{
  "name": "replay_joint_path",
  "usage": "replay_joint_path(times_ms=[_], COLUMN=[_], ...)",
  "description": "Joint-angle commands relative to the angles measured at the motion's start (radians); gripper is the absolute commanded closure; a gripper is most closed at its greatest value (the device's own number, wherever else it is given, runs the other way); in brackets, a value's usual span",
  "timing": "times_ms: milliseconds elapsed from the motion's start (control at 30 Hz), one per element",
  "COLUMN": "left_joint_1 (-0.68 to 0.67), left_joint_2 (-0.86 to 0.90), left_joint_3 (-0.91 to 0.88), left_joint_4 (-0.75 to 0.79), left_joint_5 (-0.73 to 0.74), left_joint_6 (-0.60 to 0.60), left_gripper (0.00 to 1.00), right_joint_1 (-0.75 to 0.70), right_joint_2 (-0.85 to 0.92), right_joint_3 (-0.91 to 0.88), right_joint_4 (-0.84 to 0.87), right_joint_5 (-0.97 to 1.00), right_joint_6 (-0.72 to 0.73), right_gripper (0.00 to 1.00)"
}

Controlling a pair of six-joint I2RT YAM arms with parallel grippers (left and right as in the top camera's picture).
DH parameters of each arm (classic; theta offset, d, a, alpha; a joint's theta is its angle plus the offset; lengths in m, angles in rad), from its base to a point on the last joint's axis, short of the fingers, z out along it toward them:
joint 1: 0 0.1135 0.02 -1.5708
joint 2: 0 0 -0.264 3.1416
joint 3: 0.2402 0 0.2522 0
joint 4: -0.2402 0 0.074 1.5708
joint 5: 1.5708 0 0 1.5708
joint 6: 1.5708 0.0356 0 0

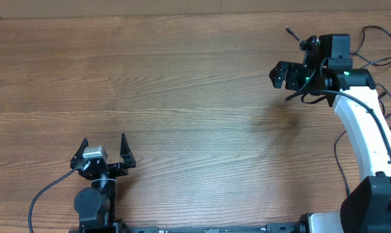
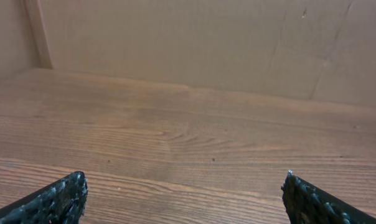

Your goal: Untangle cables

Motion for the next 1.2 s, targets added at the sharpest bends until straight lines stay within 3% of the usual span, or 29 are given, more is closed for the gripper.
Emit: replay_joint_path(times_ms=[0,200,367,967,1167], left_joint_1=[0.004,0.004,0.004,0.004,0.004], left_joint_2=[-0.009,-0.009,-0.009,-0.009,-0.009], left_joint_3=[-0.003,-0.003,-0.003,-0.003,-0.003], left_joint_4=[-0.002,-0.002,-0.002,-0.002,-0.002], left_joint_5=[-0.010,-0.010,-0.010,-0.010,-0.010], left_joint_6=[0.029,0.030,0.029,0.029,0.029], left_gripper=[0.01,0.00,0.00,0.01,0.01], right_joint_1=[0.000,0.005,0.011,0.011,0.010], right_joint_2=[-0.081,-0.176,-0.312,-1.007,-1.207], right_joint_3=[0.011,-0.016,-0.166,-1.128,-1.313], right_joint_4=[0.007,0.070,0.226,0.989,1.069], right_joint_5=[0.007,0.018,0.013,-0.063,-0.062], right_joint_6=[-0.005,-0.004,-0.002,0.076,0.102], right_gripper=[0.00,0.00,0.00,0.00,0.00])
